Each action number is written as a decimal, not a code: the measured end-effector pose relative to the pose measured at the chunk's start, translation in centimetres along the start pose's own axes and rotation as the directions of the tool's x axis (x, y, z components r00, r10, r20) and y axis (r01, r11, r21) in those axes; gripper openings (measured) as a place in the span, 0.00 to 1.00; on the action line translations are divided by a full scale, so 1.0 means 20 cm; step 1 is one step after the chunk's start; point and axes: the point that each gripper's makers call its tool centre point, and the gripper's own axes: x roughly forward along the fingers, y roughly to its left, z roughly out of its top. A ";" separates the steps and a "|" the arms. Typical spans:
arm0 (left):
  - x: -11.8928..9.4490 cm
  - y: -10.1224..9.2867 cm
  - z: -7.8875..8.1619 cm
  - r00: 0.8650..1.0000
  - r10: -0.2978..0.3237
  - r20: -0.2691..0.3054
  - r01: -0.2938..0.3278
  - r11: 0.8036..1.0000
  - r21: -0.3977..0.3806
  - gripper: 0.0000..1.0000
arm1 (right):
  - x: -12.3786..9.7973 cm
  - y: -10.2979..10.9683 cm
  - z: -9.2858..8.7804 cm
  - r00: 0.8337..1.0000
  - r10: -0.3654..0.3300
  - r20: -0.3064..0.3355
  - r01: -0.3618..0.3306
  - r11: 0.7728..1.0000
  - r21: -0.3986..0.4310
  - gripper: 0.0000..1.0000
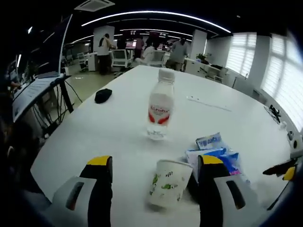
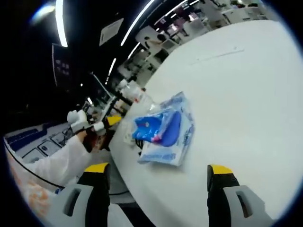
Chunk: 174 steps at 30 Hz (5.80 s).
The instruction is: Arrange the tabletop items into an orderly group along one side of the table until the central work area is clear of visible clutter.
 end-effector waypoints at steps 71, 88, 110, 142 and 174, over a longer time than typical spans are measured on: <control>-0.14 -0.34 0.09 0.958 -0.241 0.153 0.260 0.959 -0.114 0.33 | -0.10 -0.03 0.23 0.992 -0.033 0.123 0.027 0.998 0.050 0.80; -0.22 -1.04 0.20 0.774 -0.612 0.162 0.618 0.786 0.018 0.33 | 0.00 0.37 0.48 0.954 0.184 0.237 -0.203 0.977 0.060 0.81; -0.39 -1.29 0.57 0.613 -0.760 0.217 0.732 0.650 0.206 0.33 | -0.05 0.67 0.95 0.931 0.278 0.236 -0.194 0.926 -0.325 0.62; -0.57 -1.06 0.55 0.682 -0.729 0.056 0.633 0.627 0.454 0.44 | -0.02 0.47 0.70 0.980 0.085 0.182 0.038 0.811 -0.583 0.43; -0.51 -1.34 0.22 0.672 -0.619 -0.406 0.580 0.100 0.808 0.00 | -0.01 0.51 0.57 0.982 0.129 0.135 0.038 0.570 -0.821 0.50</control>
